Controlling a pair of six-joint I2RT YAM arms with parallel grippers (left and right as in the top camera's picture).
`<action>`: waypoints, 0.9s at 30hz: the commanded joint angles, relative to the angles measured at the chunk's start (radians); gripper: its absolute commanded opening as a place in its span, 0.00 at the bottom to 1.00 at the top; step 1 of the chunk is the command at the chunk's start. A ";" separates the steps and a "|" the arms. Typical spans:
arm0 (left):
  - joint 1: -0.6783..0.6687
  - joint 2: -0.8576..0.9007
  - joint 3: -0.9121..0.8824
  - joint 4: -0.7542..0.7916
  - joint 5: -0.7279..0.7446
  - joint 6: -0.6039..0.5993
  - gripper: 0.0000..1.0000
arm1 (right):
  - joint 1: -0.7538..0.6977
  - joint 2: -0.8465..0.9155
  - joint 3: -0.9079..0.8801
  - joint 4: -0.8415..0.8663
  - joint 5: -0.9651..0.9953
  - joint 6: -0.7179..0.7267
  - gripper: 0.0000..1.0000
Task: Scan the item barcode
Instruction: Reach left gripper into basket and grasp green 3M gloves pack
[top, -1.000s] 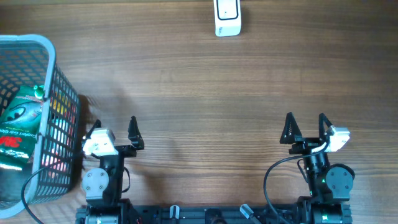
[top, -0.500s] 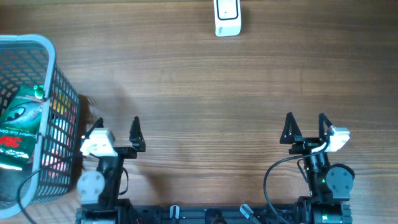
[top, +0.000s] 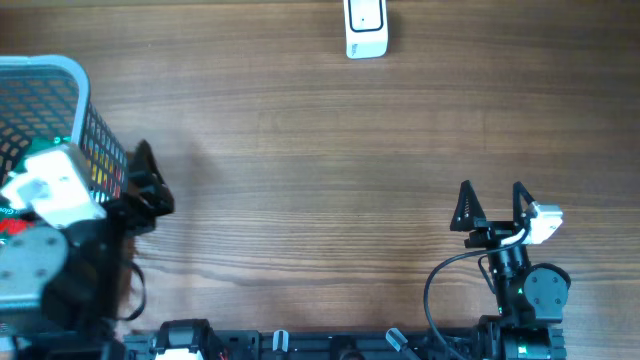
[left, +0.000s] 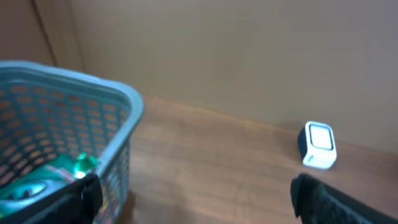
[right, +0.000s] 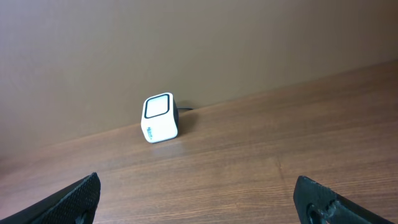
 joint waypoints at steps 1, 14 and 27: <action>0.001 0.063 0.098 -0.143 0.097 -0.006 1.00 | 0.007 -0.008 -0.001 0.005 0.000 -0.012 1.00; 0.227 0.281 0.264 -0.237 -0.252 -0.375 1.00 | 0.007 -0.008 -0.001 0.005 0.000 -0.011 1.00; 1.090 0.721 0.293 -0.408 0.270 -0.492 1.00 | 0.007 -0.008 -0.001 0.005 0.000 -0.011 1.00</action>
